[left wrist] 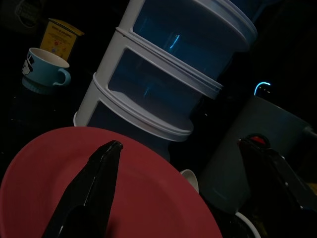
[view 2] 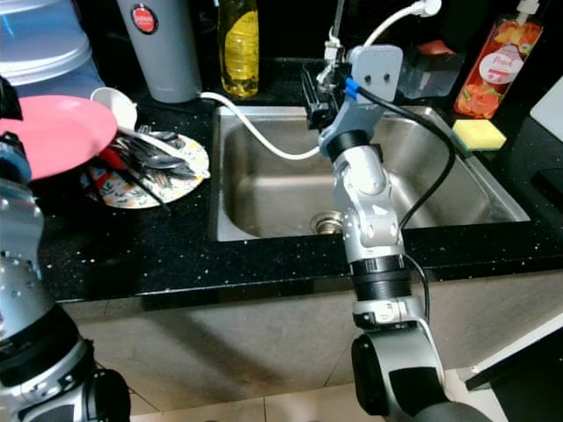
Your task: Kitchen organization
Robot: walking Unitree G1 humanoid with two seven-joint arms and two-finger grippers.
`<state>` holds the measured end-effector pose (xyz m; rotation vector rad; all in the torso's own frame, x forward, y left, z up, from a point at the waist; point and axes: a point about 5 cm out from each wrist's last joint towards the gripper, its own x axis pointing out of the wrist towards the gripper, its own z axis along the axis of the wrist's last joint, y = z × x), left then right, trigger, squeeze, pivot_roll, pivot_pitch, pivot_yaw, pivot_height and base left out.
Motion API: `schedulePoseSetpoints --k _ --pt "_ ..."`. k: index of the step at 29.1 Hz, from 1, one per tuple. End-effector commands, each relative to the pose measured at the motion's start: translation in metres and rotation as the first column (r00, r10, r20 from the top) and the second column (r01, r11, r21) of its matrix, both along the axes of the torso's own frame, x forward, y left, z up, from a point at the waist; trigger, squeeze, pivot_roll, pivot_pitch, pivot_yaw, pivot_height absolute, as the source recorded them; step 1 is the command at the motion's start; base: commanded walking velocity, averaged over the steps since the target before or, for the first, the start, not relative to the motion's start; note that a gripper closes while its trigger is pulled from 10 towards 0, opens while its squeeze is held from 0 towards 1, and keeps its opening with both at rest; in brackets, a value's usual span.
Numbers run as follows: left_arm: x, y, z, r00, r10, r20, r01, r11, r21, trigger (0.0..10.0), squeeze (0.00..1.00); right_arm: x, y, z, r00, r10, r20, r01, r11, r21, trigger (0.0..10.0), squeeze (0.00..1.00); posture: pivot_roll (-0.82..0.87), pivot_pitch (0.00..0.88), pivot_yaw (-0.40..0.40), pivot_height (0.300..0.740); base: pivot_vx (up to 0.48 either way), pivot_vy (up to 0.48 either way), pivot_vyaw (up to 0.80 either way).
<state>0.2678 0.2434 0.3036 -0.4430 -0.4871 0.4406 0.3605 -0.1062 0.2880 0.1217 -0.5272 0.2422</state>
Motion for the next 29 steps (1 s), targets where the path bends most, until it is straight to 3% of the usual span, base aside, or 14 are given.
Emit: schedulePoseSetpoints --k 1,9,12,17,22,23,24,25,29 --pt "0.001 -0.002 0.001 1.000 0.003 0.005 -0.003 1.000 -0.007 10.0 0.00 -0.001 -0.003 0.006 1.000 -0.005 0.014 0.006 1.000 -0.013 10.0 0.00 -0.05 0.000 -0.058 0.740 0.000 0.000 0.00" --pt "-0.004 0.003 -0.008 0.998 0.051 -0.024 -0.051 0.999 -0.007 10.0 0.00 0.000 -0.008 0.002 1.000 -0.023 -0.002 0.023 1.000 -0.007 10.0 0.00 -0.04 0.000 -0.071 0.740 0.000 0.000 0.00" --pt "-0.010 0.015 -0.015 0.992 0.112 -0.058 -0.112 0.994 0.003 10.0 0.00 0.000 -0.009 0.002 1.000 -0.026 0.004 0.026 0.999 -0.029 10.0 0.00 -0.05 0.000 -0.057 0.740 0.000 0.000 0.00" --pt "-0.009 0.017 -0.019 0.992 0.111 -0.060 -0.115 0.991 -0.062 10.0 0.00 0.001 -0.013 0.003 0.999 -0.050 0.007 0.050 0.999 -0.019 10.0 0.00 -0.04 0.000 -0.040 0.740 0.000 0.000 0.00" --pt "-0.020 0.016 -0.009 0.979 0.201 -0.028 -0.200 0.980 0.020 10.0 0.00 -0.002 -0.008 -0.004 0.999 -0.037 -0.008 0.037 0.999 -0.019 10.0 0.00 -0.04 0.000 -0.035 0.740 0.000 0.000 0.00" --pt "-0.026 0.031 -0.016 0.959 0.276 -0.056 -0.279 0.959 -0.042 10.0 0.00 -0.002 -0.006 -0.007 0.999 -0.032 -0.019 0.032 0.999 -0.019 10.0 0.00 -0.02 0.000 -0.044 0.740 0.000 0.000 0.00" --pt "-0.026 0.031 -0.016 0.959 0.276 -0.056 -0.279 0.959 -0.042 10.0 0.00 -0.002 -0.006 -0.007 0.999 -0.032 -0.019 0.032 0.999 -0.019 10.0 0.00 -0.02 0.000 -0.044 0.740 0.000 0.000 0.00" --pt "-0.027 0.045 -0.027 0.958 0.274 -0.083 -0.285 0.944 -0.167 10.0 0.00 0.000 -0.006 -0.010 0.999 -0.030 -0.030 0.030 0.999 -0.016 10.0 0.00 -0.01 0.000 -0.051 0.740 0.000 0.000 0.00" --pt "-0.024 0.056 -0.035 0.967 0.242 -0.078 -0.254 0.911 -0.324 10.0 0.00 0.001 -0.001 -0.012 0.999 -0.010 -0.036 0.010 1.000 -0.018 10.0 0.00 0.00 0.000 -0.057 0.740 0.000 0.000 0.00"
